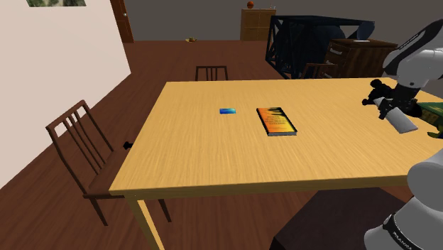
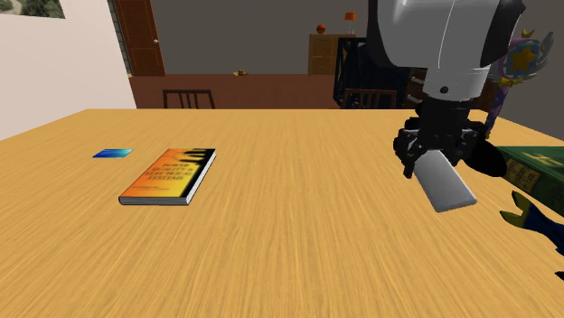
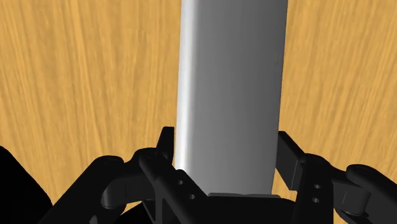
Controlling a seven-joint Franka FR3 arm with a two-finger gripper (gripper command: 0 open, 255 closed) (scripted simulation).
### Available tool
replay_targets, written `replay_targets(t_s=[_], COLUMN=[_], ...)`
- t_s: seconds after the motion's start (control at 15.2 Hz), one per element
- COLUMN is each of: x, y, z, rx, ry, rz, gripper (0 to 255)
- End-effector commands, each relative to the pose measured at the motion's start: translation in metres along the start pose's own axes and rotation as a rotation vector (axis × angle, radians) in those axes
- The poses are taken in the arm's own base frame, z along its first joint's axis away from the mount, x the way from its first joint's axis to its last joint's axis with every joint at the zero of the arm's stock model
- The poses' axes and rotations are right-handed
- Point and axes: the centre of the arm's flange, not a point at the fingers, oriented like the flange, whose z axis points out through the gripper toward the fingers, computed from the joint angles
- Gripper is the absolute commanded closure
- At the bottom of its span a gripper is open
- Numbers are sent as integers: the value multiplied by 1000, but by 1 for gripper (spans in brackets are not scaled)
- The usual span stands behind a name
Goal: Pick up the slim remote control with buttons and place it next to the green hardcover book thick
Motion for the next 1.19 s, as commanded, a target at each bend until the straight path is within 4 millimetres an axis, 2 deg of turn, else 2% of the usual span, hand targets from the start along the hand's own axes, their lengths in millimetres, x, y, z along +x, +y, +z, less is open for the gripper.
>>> replay_targets(t_s=[0.0, 0.33, 0.59, 1.12], x=[-1, -1, -1, -1], y=[-1, -2, -1, -1], z=[4, 3, -47, -47], rx=[3, 3, 3, 3], ry=[-7, -7, -7, -7], rz=[-1, -1, -1, -1], gripper=[0, 0, 0, 0])
